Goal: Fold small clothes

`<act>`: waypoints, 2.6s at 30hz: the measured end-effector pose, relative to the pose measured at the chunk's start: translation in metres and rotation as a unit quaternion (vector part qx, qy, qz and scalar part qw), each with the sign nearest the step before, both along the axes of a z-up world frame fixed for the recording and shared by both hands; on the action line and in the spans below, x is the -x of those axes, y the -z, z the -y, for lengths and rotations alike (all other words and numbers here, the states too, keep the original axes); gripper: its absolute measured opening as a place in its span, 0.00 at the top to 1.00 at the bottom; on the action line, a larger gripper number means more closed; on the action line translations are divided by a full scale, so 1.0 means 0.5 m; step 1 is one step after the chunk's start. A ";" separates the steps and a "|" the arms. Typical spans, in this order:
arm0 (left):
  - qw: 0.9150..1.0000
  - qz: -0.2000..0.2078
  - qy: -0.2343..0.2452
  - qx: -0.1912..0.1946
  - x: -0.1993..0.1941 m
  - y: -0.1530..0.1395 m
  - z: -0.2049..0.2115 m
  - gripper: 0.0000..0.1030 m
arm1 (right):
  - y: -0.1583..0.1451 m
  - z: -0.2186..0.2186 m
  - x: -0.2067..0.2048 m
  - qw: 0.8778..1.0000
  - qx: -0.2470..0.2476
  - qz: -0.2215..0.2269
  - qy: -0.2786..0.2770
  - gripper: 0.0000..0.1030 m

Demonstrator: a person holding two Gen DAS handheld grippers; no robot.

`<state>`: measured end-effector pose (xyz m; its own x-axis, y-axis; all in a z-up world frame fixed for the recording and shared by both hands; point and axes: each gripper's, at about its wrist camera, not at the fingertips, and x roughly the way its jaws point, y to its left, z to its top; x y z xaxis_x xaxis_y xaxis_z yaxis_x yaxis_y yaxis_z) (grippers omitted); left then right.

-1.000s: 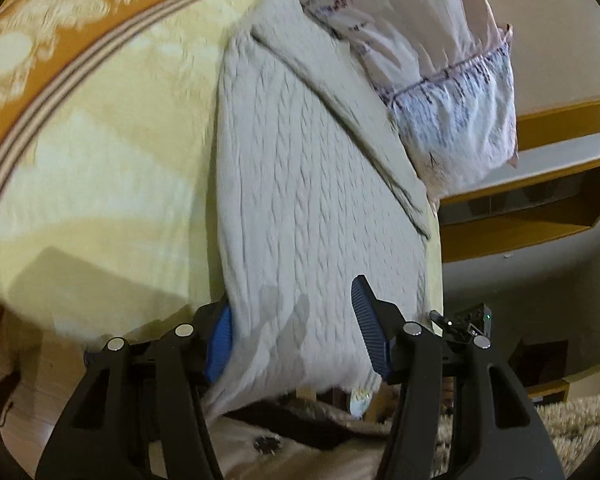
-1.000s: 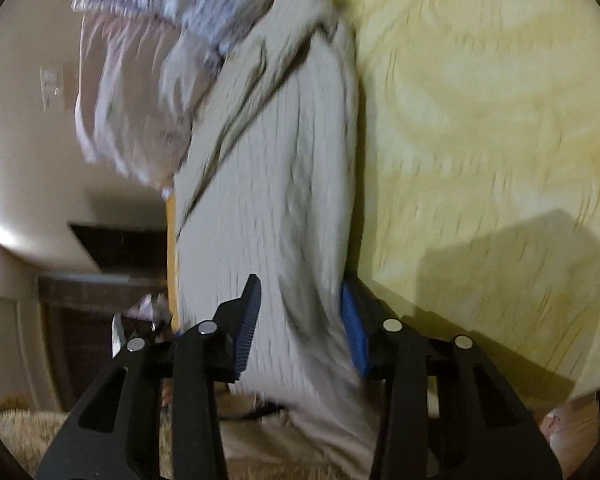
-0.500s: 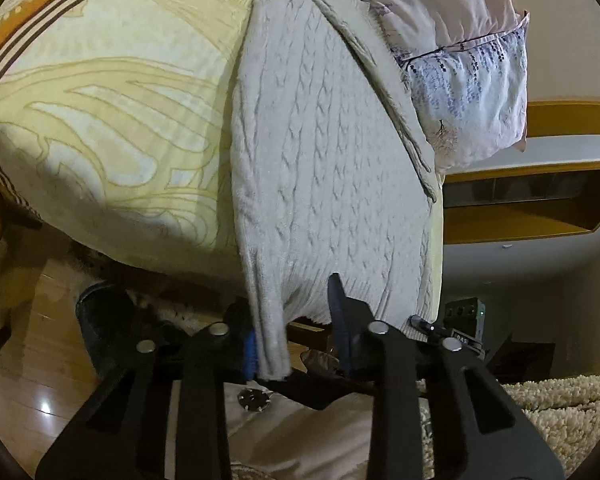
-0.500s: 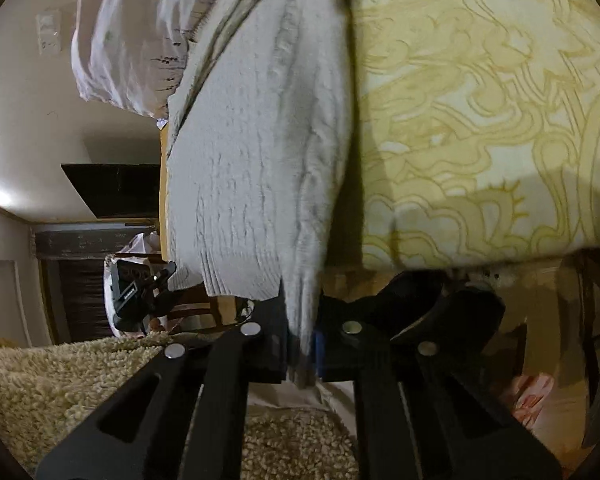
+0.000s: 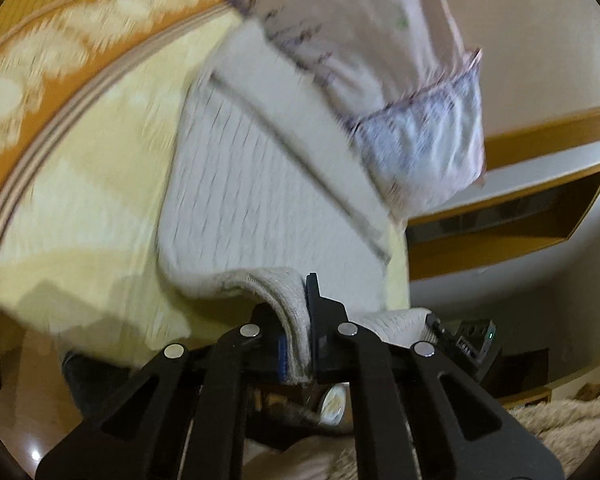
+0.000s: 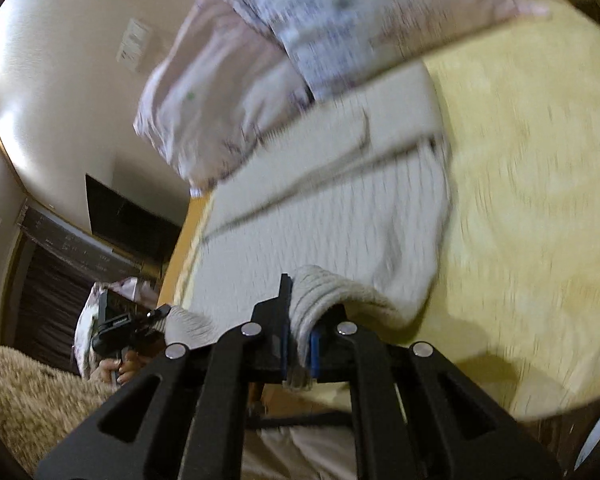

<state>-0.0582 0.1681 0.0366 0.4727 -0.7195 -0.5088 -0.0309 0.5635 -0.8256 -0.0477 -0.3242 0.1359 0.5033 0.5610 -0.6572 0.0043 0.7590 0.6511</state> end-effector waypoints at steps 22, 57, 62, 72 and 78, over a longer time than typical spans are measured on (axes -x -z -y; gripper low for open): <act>0.991 0.128 -0.020 0.022 -0.323 -0.139 0.017 0.94 | -0.079 0.007 -0.228 0.990 -0.003 0.132 0.048 0.93; 0.986 0.023 -0.047 -0.159 -0.486 -0.009 0.037 0.28 | 0.135 0.121 -0.373 0.983 0.089 -0.045 0.156 0.59; 0.979 0.020 -0.043 -0.197 -0.423 0.004 0.027 0.31 | 0.151 0.114 -0.307 0.983 0.102 -0.066 0.140 0.65; 0.972 0.014 -0.033 -0.232 -0.369 0.033 0.042 0.49 | 0.159 0.069 -0.280 0.980 0.155 -0.070 0.099 0.75; 0.972 0.001 -0.040 -0.232 -0.360 0.046 0.029 0.89 | 0.134 0.061 -0.270 0.981 0.159 -0.046 0.099 0.93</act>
